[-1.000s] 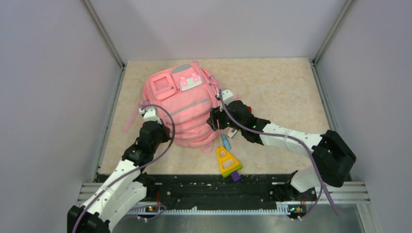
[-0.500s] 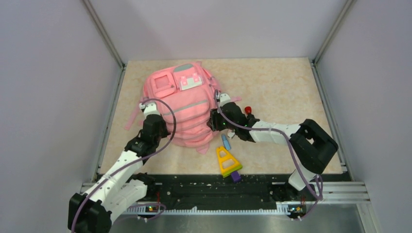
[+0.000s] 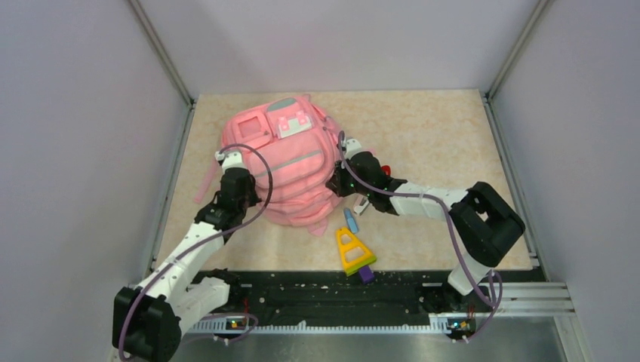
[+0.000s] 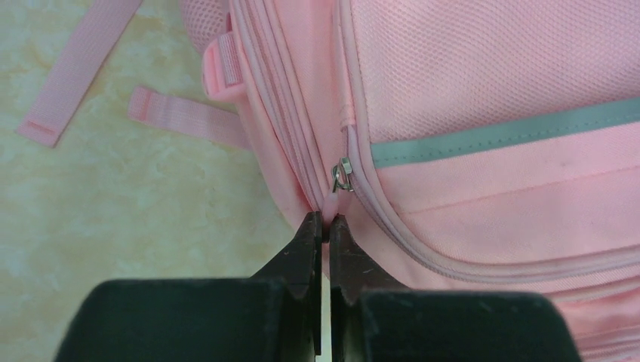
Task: Pack the student bag
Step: Unzip the student bag at the center of the board.
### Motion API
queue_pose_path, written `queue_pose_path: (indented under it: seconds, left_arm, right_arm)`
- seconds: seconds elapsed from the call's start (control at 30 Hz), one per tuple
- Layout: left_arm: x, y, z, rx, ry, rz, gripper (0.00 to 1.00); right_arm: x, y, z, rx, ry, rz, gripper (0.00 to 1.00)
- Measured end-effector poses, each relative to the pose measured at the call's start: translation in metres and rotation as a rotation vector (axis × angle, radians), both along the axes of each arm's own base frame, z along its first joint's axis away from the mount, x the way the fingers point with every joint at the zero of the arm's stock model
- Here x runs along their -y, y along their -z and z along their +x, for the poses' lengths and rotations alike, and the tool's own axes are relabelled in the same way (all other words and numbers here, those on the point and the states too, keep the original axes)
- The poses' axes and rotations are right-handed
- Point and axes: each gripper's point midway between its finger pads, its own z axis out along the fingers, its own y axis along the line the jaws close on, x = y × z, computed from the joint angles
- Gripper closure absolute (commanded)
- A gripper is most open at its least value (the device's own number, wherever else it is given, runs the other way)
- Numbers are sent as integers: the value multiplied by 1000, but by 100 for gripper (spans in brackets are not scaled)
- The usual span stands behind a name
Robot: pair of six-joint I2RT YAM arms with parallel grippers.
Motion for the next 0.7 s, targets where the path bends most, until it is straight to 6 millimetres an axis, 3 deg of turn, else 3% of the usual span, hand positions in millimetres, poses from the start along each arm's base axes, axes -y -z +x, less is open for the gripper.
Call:
queue_pose_path:
  seconds: [0.17,0.2,0.3,0.37,0.5,0.7]
  left_arm:
    - [-7,1,15,-21,-16,31,98]
    - [-9,1,19,-30,-15,44,90]
    - [-11,-1,22,-35,-10,67,54]
    - [-20,-9,22,-35,-34,98,42]
    - [-23,-40,21,-8,-44,126,35]
    - [30,-86,10,65,172,155,34]
  right_arm:
    - [-1,-6,4,20,-27,-11,100]
    - [-1,-6,4,23,-35,-14,100]
    - [-1,-7,6,28,-46,-22,100]
    - [2,-6,7,29,-51,-40,100]
    - [10,-5,14,31,-51,-82,100]
    - [12,-7,15,31,-76,-122,100]
